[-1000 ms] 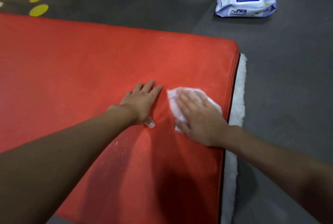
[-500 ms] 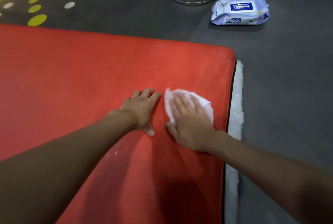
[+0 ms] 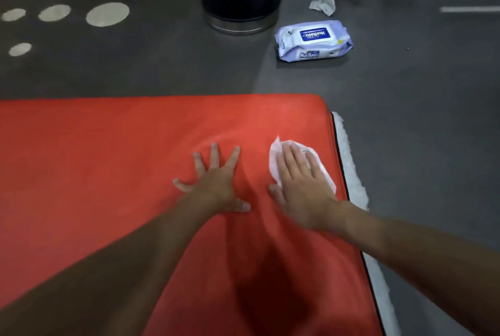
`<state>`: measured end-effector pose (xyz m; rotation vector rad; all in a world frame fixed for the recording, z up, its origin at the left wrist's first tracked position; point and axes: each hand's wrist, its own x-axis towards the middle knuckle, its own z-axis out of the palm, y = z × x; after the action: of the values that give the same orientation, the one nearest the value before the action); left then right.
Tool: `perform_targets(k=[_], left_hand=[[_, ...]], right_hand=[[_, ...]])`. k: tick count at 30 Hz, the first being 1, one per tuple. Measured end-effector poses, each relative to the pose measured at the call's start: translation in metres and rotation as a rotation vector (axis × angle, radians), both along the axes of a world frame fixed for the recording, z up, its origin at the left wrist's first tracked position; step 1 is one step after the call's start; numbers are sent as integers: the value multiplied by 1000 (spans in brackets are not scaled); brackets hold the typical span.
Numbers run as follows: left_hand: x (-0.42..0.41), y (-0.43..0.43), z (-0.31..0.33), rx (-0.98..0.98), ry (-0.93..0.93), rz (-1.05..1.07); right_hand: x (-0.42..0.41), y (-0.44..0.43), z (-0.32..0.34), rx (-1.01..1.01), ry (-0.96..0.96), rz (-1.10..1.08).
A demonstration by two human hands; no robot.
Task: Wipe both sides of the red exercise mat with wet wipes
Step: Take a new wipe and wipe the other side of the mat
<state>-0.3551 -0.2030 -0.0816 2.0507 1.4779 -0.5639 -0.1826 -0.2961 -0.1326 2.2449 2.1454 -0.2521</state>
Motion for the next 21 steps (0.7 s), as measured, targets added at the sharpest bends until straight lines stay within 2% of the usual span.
perform_targets(k=[3, 4, 7, 8, 11, 12, 15, 16, 18, 20, 21], left_hand=[[4, 4, 1, -34, -1, 25], [5, 4, 3, -40, -8, 25], [5, 7, 4, -45, -2, 22], [6, 7, 3, -49, 5, 22], [9, 10, 0, -47, 19, 11], [10, 10, 0, -42, 25, 13], [10, 11, 0, -38, 36, 15], [10, 11, 1, -37, 39, 9], [9, 13, -1, -25, 41, -5], [8, 12, -4, -27, 45, -19], [7, 14, -8, -26, 44, -34]], right_hand=[[9, -5, -1, -43, -2, 140], [18, 0, 3, -21, 3, 102], [1, 17, 3, 16, 13, -267], [-16, 19, 0, 13, 32, -273], [-19, 18, -10, 61, -5, 66], [1, 25, -8, 50, -21, 82], [25, 48, -4, 94, -13, -313], [10, 47, -3, 88, 12, -349], [-29, 37, -8, 75, 69, -157], [-26, 28, -12, 104, 21, 81], [-10, 36, -10, 101, 6, 78]])
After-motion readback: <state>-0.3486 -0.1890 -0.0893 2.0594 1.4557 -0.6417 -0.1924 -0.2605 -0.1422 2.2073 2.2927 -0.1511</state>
